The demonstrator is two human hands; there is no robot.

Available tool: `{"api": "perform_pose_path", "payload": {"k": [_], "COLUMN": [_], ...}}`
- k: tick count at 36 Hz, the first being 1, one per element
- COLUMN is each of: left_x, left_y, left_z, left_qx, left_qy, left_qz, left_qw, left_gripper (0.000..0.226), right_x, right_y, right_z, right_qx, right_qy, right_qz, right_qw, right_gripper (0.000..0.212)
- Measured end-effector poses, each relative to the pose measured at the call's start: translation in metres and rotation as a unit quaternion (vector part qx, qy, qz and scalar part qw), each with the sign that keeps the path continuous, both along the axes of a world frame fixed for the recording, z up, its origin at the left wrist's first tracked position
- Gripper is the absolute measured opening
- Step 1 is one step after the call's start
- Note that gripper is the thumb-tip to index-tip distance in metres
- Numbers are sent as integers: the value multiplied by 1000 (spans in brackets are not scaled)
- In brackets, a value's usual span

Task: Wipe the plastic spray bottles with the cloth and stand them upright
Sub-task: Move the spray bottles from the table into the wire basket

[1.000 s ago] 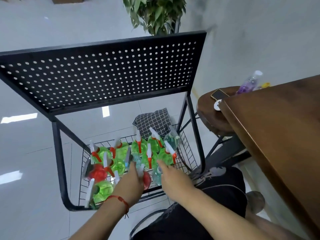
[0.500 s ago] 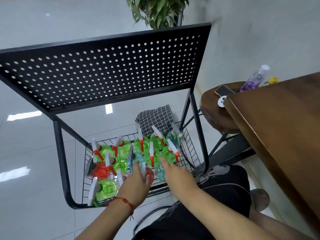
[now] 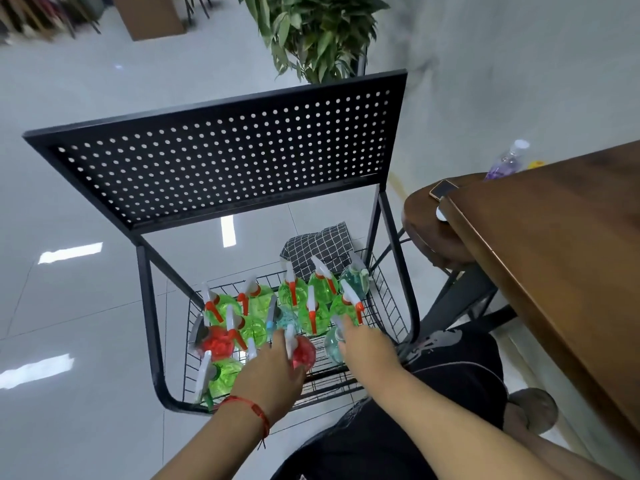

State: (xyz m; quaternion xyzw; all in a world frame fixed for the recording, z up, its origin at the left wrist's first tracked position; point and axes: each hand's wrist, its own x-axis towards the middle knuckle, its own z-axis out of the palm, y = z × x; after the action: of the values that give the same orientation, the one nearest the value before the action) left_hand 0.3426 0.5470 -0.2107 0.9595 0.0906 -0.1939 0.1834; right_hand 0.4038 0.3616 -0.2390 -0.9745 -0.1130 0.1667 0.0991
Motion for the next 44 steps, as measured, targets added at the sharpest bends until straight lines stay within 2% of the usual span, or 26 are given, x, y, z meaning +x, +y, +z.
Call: {"api": "perform_pose_path", "payload": {"k": [4,10,12,15,23,31,37,41,44], "left_x": [-3,1,7,19,38,49,82,105,129], "left_y": [-1,-12,-22,-41,-119,-208,-283,-335,-371], "left_z": [11,33,45,68,152,228,270,289,295], "left_qx": [28,49,52,60,85,53,50,29,9], "left_qy": [-9,-43,-56,-86,-213,-324,-362,-389,-390], "left_qz": [-21,-52,-71,-119,-221,-326,-393,-397,-414], "left_qw": [999,997,995,987,948,886,844,831,822], "left_gripper": [64,37,40,58,53,52,50,46,53], "right_x": [-5,-7,-6,-9,-44,-71,-54,-30,1], "right_y": [-4,-21,-33,-57,-124,-217,-295,-352,-393], "right_z": [10,50,73,106,186,269,311,324,327], "right_qx": [46,83,106,129,104,54,18,7,2], "right_qy": [13,-30,-37,-54,-150,-241,-281,-304,-306], "right_qz": [-9,-41,-65,-94,-133,-203,-269,-306,-338], "right_qw": [999,995,992,986,974,947,921,902,890], "right_gripper": [61,66,71,69,60,52,52,49,44]}}
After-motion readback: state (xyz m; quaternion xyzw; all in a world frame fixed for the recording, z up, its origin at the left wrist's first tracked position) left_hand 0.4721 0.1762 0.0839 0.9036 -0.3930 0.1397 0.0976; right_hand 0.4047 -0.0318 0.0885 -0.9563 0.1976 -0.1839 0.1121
